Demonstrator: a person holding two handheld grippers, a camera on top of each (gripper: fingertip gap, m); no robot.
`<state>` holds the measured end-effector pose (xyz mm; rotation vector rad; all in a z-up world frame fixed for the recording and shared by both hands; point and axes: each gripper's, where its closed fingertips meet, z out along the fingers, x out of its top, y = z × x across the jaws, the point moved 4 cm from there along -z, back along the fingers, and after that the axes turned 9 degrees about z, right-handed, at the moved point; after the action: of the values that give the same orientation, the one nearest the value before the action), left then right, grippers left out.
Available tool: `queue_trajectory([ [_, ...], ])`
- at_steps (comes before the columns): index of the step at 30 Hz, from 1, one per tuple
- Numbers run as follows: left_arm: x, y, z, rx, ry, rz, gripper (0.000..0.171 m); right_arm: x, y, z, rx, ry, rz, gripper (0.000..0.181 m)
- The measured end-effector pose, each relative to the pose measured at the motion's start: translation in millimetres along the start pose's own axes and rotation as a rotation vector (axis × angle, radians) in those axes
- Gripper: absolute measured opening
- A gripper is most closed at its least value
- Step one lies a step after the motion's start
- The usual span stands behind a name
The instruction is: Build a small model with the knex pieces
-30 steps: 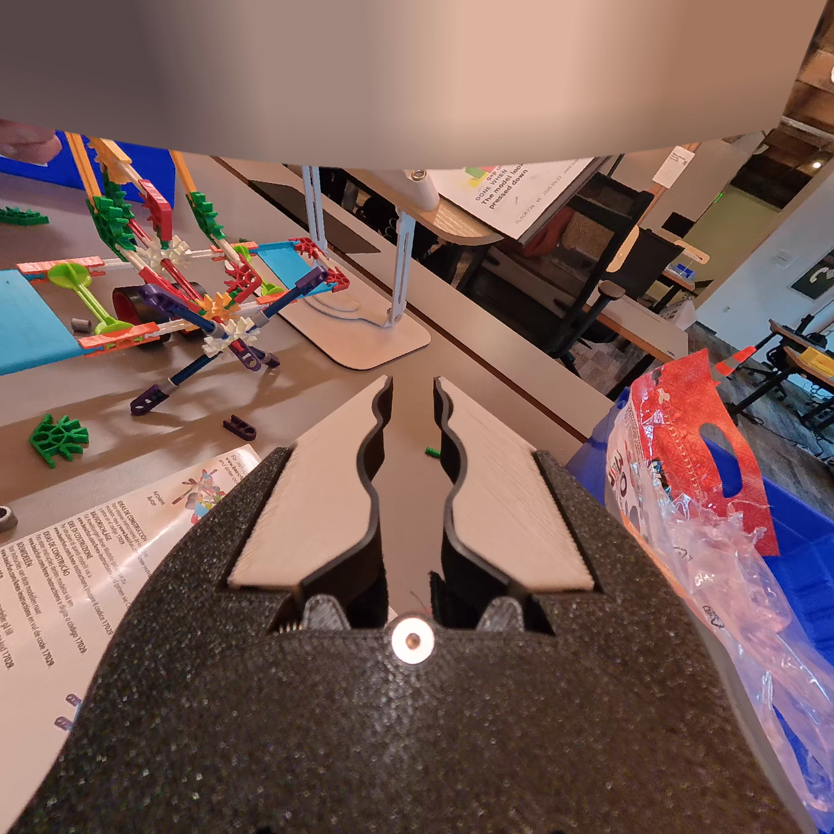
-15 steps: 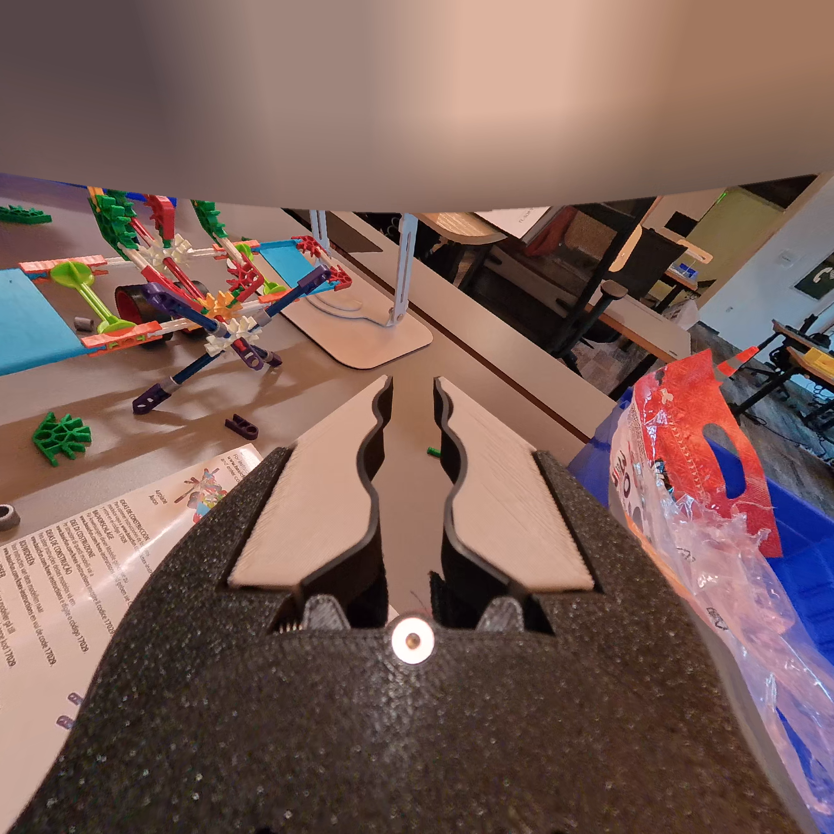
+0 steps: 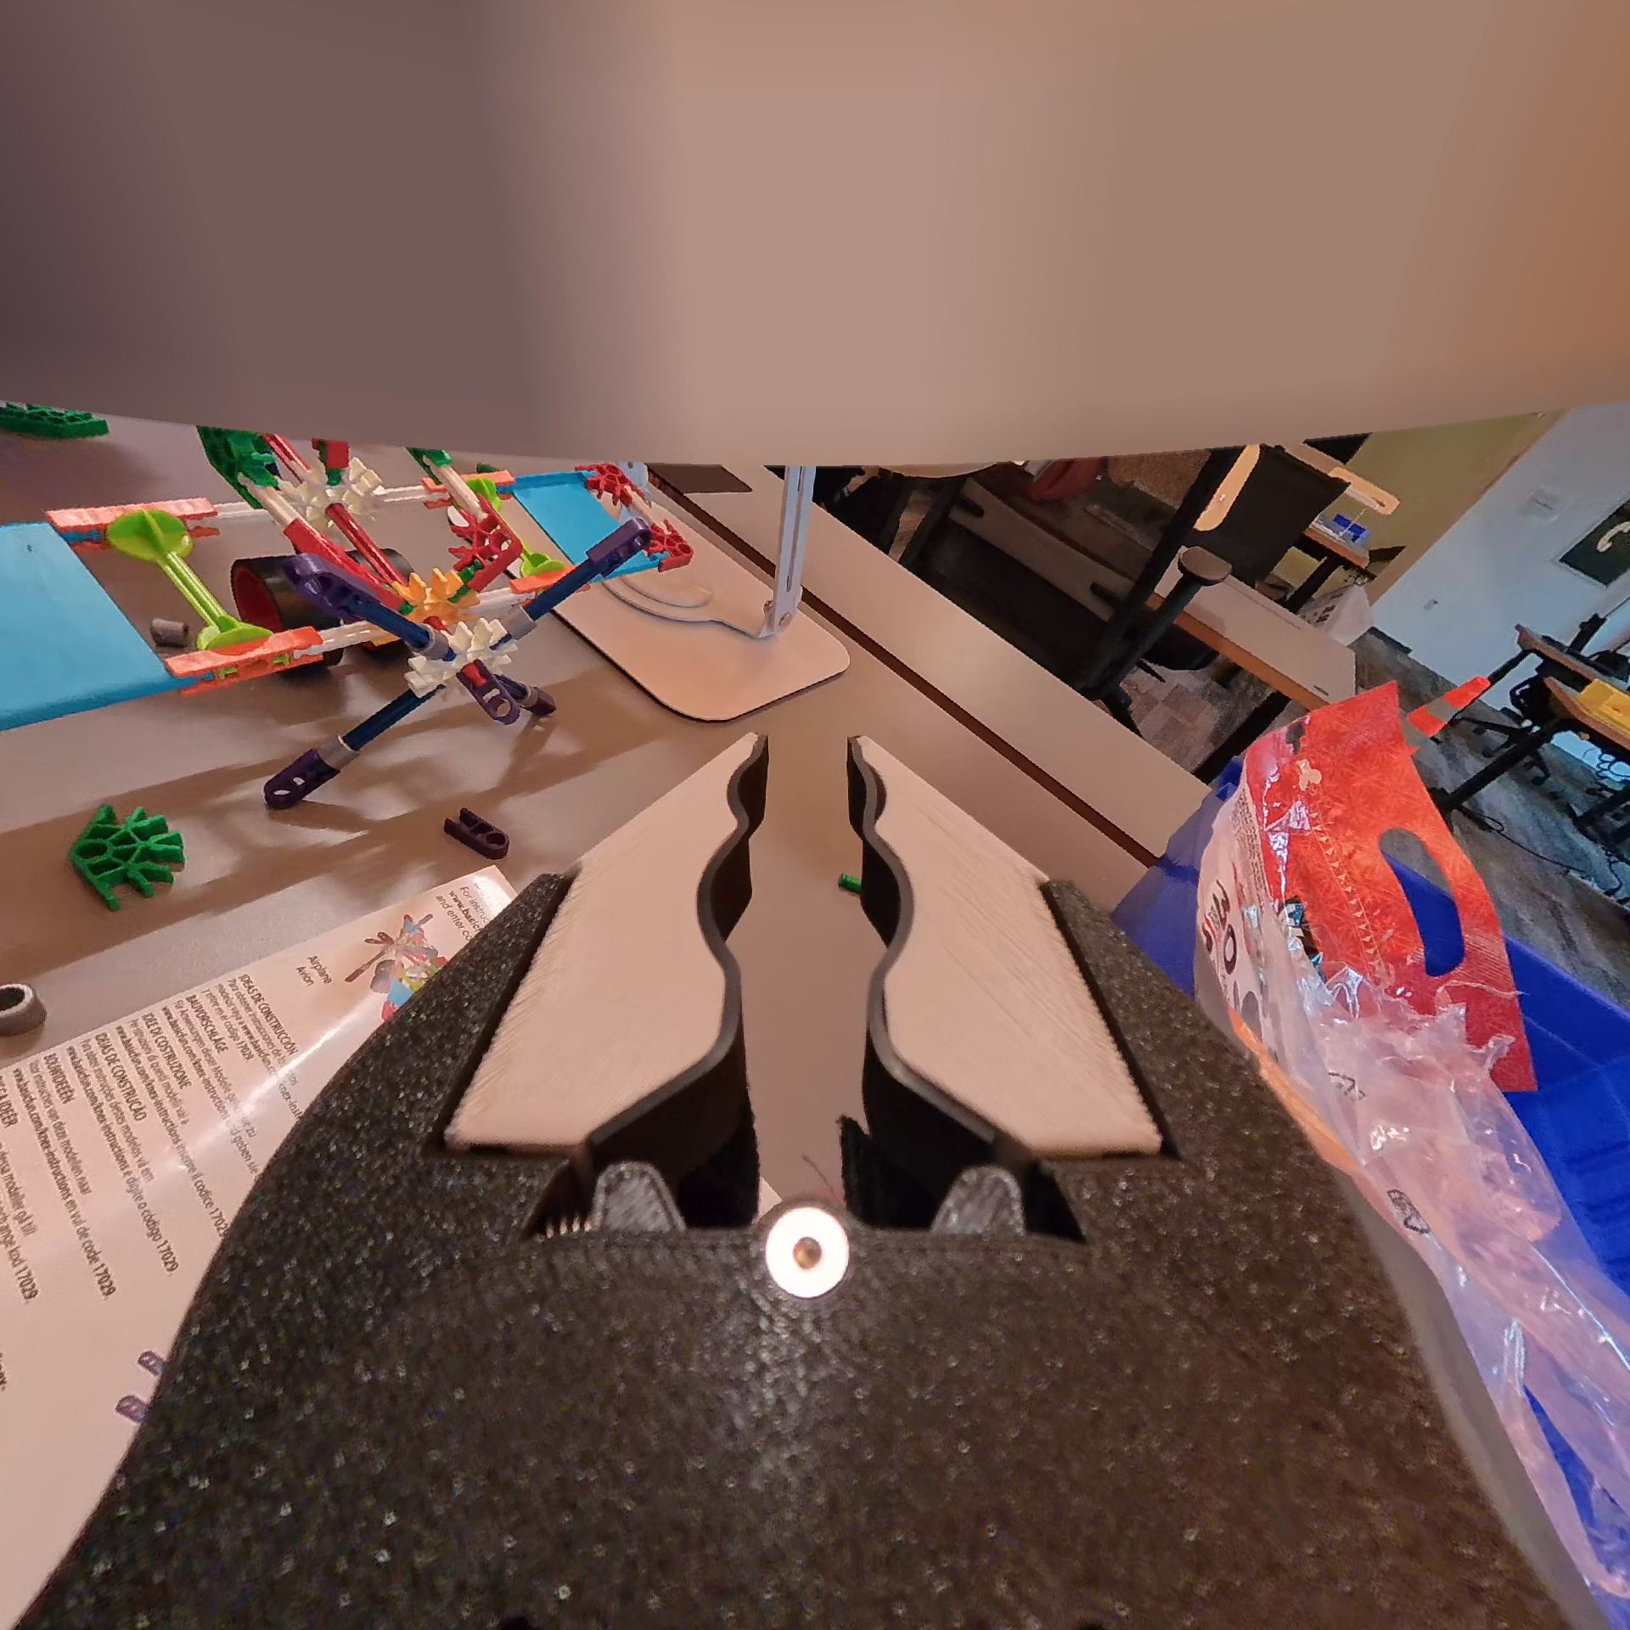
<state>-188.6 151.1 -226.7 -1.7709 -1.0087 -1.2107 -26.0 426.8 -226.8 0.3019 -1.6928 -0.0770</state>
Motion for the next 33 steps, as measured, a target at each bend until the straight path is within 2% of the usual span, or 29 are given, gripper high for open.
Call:
queue_trajectory([
  [33,-2.7,-7.6,-5.3,0.047,-0.004,-0.012,0.011,0.1,0.1,-1.2,-0.003,-0.001,-0.003,0.018],
])
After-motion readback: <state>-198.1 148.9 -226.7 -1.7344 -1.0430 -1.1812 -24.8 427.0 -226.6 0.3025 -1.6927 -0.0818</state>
